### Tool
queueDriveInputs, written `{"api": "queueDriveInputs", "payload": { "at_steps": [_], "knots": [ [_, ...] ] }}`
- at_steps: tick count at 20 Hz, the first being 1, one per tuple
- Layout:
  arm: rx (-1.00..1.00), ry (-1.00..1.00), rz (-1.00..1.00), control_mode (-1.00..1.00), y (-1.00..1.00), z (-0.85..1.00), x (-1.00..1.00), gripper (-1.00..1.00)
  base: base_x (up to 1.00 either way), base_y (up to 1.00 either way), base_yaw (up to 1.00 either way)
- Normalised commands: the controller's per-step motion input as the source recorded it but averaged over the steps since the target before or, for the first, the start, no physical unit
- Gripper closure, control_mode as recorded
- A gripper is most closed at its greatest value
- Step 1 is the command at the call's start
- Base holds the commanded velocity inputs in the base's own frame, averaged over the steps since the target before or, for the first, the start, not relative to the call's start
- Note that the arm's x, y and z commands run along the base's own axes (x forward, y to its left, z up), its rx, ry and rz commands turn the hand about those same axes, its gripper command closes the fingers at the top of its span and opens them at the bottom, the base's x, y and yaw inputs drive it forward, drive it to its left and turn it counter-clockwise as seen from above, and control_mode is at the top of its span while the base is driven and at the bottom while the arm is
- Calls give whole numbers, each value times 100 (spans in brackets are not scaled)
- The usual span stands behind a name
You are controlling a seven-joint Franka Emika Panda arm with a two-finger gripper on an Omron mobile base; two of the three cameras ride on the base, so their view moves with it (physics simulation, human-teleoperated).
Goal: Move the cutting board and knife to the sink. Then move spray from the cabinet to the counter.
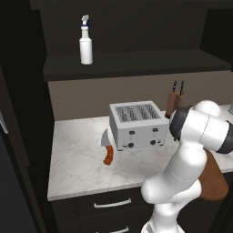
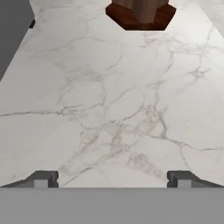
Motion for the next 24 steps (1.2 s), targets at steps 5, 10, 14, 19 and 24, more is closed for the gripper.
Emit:
{"api": "queueDriveInputs", "payload": {
  "at_steps": [5,10,14,19,24],
  "knots": [
    [4,2,0,-100,19,18,28,-100,0,0,0],
    [2,13,0,-100,13,30,11,-100,0,0,0],
    [0,17,-3,-100,0,32,0,-100,0,0,0],
    [0,17,-5,-100,3,39,0,-100,0,0,0],
    [3,18,-6,-100,0,41,-4,-100,0,0,0]
  ]
}}
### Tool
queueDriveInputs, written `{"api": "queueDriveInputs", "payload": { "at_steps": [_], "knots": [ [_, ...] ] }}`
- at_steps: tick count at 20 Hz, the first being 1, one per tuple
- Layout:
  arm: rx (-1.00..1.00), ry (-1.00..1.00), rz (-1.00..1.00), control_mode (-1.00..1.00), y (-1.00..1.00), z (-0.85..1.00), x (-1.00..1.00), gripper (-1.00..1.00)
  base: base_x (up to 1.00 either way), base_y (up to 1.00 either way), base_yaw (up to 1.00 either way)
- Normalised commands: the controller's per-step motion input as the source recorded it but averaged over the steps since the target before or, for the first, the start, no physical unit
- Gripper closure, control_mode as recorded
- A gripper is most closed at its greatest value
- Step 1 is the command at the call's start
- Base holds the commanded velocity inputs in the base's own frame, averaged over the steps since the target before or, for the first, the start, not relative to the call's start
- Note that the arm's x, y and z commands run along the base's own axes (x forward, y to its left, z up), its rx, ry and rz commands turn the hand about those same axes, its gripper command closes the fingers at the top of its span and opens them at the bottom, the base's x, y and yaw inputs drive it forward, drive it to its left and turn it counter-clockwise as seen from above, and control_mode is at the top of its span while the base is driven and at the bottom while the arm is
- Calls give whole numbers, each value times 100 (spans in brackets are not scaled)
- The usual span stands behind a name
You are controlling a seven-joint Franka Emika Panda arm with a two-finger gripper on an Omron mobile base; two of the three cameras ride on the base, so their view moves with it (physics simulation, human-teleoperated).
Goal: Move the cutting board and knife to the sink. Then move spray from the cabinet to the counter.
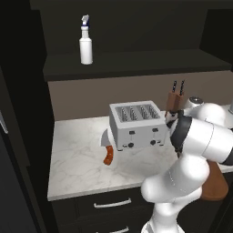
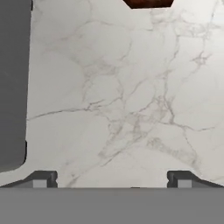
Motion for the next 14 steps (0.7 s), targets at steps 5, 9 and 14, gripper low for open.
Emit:
{"api": "queueDriveInputs", "payload": {
  "at_steps": [5,9,14],
  "knots": [
    [6,21,-7,-100,-1,32,-29,-100,0,0,0],
    [12,18,-6,-100,-5,31,-44,-100,0,0,0],
    [18,14,-10,-100,-7,32,-43,-100,0,0,0]
  ]
}}
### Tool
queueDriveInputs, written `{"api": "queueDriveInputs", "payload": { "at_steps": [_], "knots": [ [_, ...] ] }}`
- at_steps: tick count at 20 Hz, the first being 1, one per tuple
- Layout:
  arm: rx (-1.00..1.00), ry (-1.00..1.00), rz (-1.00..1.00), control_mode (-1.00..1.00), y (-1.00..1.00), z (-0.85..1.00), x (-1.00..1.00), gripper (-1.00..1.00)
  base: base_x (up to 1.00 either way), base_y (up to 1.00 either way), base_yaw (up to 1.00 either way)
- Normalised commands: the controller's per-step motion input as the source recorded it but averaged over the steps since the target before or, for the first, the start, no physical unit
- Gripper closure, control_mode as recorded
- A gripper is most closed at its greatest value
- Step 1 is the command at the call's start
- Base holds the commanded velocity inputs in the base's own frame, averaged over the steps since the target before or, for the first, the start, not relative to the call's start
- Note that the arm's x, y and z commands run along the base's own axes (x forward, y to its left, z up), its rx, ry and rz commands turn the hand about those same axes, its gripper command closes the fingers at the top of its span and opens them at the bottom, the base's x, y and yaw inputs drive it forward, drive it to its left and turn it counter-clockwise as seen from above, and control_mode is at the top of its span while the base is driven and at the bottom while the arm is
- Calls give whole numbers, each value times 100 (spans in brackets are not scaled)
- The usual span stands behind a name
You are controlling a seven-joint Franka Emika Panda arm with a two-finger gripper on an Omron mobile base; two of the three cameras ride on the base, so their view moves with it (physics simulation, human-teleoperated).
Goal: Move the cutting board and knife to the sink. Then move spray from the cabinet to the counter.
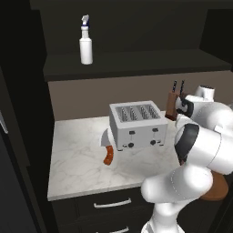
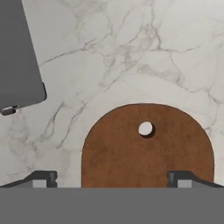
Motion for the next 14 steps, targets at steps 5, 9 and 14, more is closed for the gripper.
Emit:
{"api": "queueDriveInputs", "payload": {
  "at_steps": [5,9,14],
  "knots": [
    [21,16,-19,-100,-2,31,-41,-100,0,0,0],
    [17,15,-21,-100,0,28,-42,-100,0,0,0],
    [5,2,-17,-100,3,14,-53,-100,0,0,0]
  ]
}}
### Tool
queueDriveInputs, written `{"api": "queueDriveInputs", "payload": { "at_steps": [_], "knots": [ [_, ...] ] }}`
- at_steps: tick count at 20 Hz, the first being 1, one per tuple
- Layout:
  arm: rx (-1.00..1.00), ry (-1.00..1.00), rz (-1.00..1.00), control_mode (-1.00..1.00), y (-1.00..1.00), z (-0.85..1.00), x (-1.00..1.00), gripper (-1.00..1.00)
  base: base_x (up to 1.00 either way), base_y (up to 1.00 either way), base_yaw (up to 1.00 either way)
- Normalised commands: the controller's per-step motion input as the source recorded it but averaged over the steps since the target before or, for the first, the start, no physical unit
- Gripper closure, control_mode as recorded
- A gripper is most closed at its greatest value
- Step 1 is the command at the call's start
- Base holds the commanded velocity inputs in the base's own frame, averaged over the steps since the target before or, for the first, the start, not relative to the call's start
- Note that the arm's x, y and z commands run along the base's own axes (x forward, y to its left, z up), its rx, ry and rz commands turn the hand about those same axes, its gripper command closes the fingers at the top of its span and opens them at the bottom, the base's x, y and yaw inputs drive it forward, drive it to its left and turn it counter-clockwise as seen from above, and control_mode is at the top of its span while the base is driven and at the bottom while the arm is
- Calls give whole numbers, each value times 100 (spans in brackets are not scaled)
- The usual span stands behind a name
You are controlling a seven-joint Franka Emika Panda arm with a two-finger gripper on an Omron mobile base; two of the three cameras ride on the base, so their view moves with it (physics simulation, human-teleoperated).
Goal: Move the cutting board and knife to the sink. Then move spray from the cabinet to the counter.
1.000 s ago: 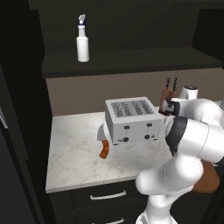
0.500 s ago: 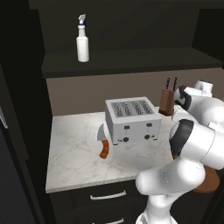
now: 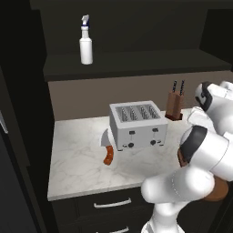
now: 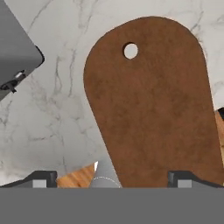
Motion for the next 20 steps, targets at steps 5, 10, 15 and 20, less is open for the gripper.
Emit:
{"api": "queueDriveInputs", "payload": {
  "at_steps": [5,10,15,20],
  "knots": [
    [0,-2,-10,-100,8,6,-56,-100,0,0,0],
    [0,-2,-9,-100,5,5,-54,-100,0,0,0],
    [0,0,-6,-100,0,5,-42,-100,0,0,0],
    [0,0,-4,-100,0,3,-47,-100,0,0,0]
  ]
}}
